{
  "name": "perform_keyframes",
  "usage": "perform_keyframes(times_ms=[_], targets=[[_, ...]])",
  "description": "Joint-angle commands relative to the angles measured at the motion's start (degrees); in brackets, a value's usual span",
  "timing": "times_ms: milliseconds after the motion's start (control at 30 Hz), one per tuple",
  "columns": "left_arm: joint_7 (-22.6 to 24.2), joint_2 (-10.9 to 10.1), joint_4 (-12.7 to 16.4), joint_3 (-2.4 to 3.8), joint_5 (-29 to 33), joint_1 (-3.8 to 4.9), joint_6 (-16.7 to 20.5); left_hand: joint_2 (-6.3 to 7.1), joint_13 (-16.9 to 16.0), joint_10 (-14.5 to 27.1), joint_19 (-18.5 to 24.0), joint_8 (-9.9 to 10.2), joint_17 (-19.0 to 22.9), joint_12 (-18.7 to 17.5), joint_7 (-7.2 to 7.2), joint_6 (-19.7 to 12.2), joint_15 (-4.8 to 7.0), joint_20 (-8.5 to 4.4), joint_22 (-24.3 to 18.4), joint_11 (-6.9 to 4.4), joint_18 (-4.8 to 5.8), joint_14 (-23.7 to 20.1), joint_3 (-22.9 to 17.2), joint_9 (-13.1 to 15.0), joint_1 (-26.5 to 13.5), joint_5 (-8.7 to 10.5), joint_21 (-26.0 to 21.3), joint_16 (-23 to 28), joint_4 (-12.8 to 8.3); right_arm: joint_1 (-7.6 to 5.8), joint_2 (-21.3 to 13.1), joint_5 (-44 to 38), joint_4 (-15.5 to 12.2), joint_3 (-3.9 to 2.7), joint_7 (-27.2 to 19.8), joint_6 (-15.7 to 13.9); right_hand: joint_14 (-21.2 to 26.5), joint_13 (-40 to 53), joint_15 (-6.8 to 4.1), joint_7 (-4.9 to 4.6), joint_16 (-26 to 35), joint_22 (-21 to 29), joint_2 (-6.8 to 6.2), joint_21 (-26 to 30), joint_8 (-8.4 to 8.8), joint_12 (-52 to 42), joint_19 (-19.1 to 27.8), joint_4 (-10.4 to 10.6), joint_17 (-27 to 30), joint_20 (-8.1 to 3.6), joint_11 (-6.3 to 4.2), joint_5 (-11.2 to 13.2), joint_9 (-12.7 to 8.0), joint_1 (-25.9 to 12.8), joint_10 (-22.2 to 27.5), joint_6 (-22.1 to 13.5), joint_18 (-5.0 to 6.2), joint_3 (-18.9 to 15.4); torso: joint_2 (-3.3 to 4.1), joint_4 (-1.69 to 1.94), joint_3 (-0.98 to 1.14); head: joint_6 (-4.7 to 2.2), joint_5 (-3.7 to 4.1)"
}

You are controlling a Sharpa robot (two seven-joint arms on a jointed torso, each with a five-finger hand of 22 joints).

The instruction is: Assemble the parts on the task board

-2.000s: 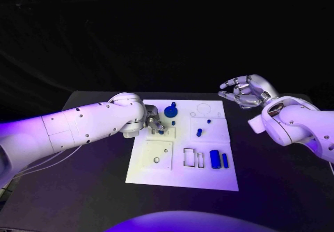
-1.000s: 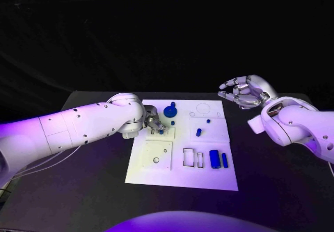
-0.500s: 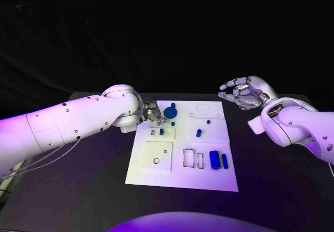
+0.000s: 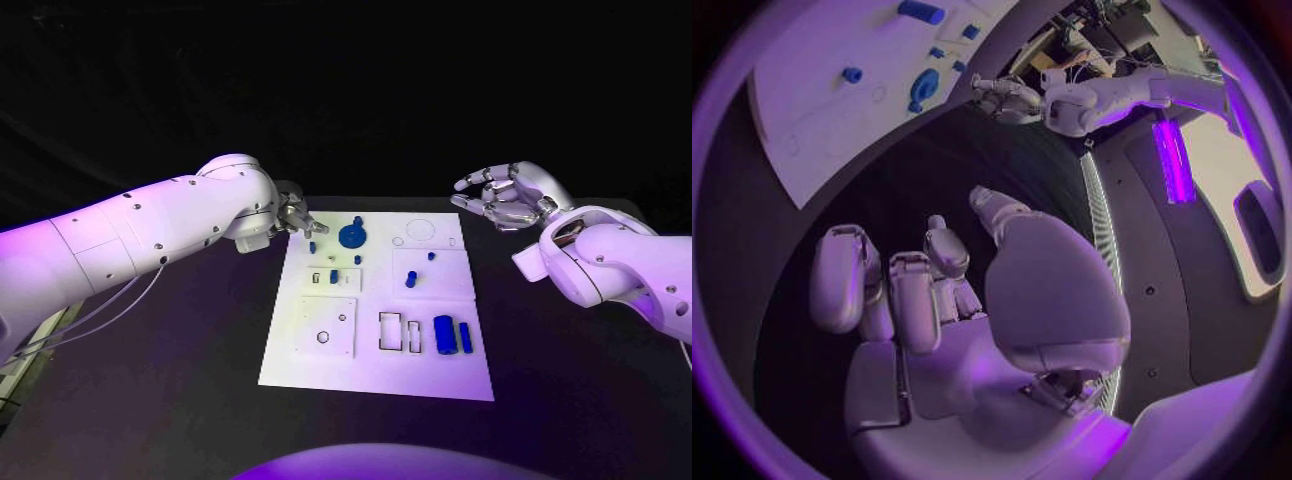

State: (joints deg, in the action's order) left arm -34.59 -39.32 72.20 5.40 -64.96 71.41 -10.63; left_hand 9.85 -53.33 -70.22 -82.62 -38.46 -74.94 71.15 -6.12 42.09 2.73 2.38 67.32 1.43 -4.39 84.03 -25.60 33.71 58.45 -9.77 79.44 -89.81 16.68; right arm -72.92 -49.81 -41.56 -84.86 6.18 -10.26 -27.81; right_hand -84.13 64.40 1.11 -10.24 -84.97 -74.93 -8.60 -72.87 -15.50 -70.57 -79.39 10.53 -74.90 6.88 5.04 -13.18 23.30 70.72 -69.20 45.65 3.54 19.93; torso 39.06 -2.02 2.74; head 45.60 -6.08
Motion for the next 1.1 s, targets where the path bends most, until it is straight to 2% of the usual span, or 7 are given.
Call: perform_keyframes(times_ms=[33, 300, 533, 667, 867, 1100], targets=[[1.9, 0.8, -2.0, 0.07, 0.2, 0.43, -0.4, -0.07, -0.1, 0.1, 0.0, 0.3, -15.1, -0.2, -0.13, 0.0, -0.47, 0.44, 0.0, 0.27, 0.10, 6.0, 0.5, -0.1, 0.6, -0.24, -0.3, -0.2, 0.0, 0.03, 0.1, -0.2, 0.0, 0.00, -0.4, 0.6, -3.0, 0.0, -0.33, 0.23, 0.2, -1.8, -0.03, 0.3, -0.29, 0.1, 0.3, 0.2, -3.5, -0.10, 0.11, 0.1, -0.1, -0.7, 0.3, -0.3, 0.86, 0.0, 0.08, -0.08, 0.00, 0.01, 0.07], [2.1, 2.6, -5.9, -0.39, 0.1, 0.60, -1.6, -0.08, 0.0, 0.1, 0.0, 0.1, -15.1, -0.1, -0.04, 0.7, -0.50, 0.56, 0.2, 0.24, 0.10, 6.0, 1.0, -0.3, 0.6, -0.15, -0.3, -0.2, 0.1, 0.03, 0.1, -0.2, 0.0, 0.01, -0.4, 0.6, -3.0, 0.0, -0.33, 0.23, 0.2, -1.8, -0.03, 0.3, -0.29, 0.1, 0.3, 0.2, -3.5, -0.10, 0.11, 0.1, -0.1, -0.7, 0.3, -0.3, 0.86, 0.0, 0.11, 0.03, -0.07, 0.17, 0.23], [2.1, 4.4, -9.5, -1.36, 0.1, 0.62, -3.3, -0.10, 0.1, 0.2, 0.0, 0.0, -15.1, -0.2, -0.02, 0.9, -0.50, 0.56, 0.2, 0.22, 0.09, 6.0, 1.1, -0.4, 0.6, -0.14, -0.3, -0.2, 0.1, 0.04, 0.2, -0.2, 0.1, 0.01, -0.4, 0.7, -3.0, 0.0, -0.34, 0.25, 0.2, -1.8, 0.02, 0.3, -0.37, 0.1, 0.3, 0.3, -3.5, -0.11, 0.09, 0.0, -0.1, -0.7, 0.3, -0.3, 0.86, 0.0, -0.04, -0.04, 0.00, 0.38, 0.22], [2.2, 4.8, -10.2, -1.58, 0.2, 0.62, -3.9, 0.03, 0.2, 0.3, 0.0, 0.0, -15.1, -0.2, 0.01, 1.0, -0.49, 0.57, 0.1, 0.21, 0.08, 6.0, 1.2, -0.4, 0.6, -0.08, -0.3, -0.2, 0.1, 0.06, 0.2, -0.2, 0.1, 0.01, -0.4, 0.6, -3.0, 0.0, -0.35, 0.25, 0.2, -1.8, 0.05, 0.3, -0.40, 0.1, 0.3, 0.3, -3.5, -0.11, 0.08, 0.0, -0.1, -0.7, 0.3, -0.3, 0.86, 0.0, -0.01, -0.02, -0.02, 0.41, 0.25], [2.2, 5.0, -10.7, -1.77, 0.6, 0.61, -4.8, 0.09, 0.2, 0.3, 0.0, 0.0, -15.1, -0.2, 0.02, 1.1, -0.48, 0.58, 0.3, 0.20, 0.10, 6.0, 1.4, -0.4, 0.6, -0.03, -0.2, -0.2, 0.1, 0.07, 0.2, -0.2, 0.1, 0.01, -0.4, 0.5, -3.0, 0.0, -0.35, 0.25, 0.2, -1.8, 0.05, 0.3, -0.40, 0.1, 0.3, 0.3, -3.5, -0.11, 0.08, 0.0, -0.1, -0.7, 0.3, -0.3, 0.86, 0.0, -0.12, 0.09, 0.06, 0.52, 0.27], [2.3, 5.3, -10.8, -2.05, 1.2, 0.60, -6.1, 0.08, 0.2, 0.3, 0.0, -0.1, -15.1, -0.2, 0.04, 1.1, -0.48, 0.59, 0.3, 0.19, 0.10, 6.0, 1.4, -0.5, 0.5, -0.01, -0.2, -0.2, 0.1, 0.10, 0.3, -0.2, 0.2, 0.01, -0.4, 0.6, -3.0, 0.0, -0.35, 0.25, 0.2, -1.8, 0.05, 0.3, -0.40, 0.1, 0.3, 0.3, -3.5, -0.11, 0.08, 0.0, -0.1, -0.7, 0.3, -0.3, 0.86, 0.0, -0.11, 0.05, 0.04, 0.57, 0.17]])
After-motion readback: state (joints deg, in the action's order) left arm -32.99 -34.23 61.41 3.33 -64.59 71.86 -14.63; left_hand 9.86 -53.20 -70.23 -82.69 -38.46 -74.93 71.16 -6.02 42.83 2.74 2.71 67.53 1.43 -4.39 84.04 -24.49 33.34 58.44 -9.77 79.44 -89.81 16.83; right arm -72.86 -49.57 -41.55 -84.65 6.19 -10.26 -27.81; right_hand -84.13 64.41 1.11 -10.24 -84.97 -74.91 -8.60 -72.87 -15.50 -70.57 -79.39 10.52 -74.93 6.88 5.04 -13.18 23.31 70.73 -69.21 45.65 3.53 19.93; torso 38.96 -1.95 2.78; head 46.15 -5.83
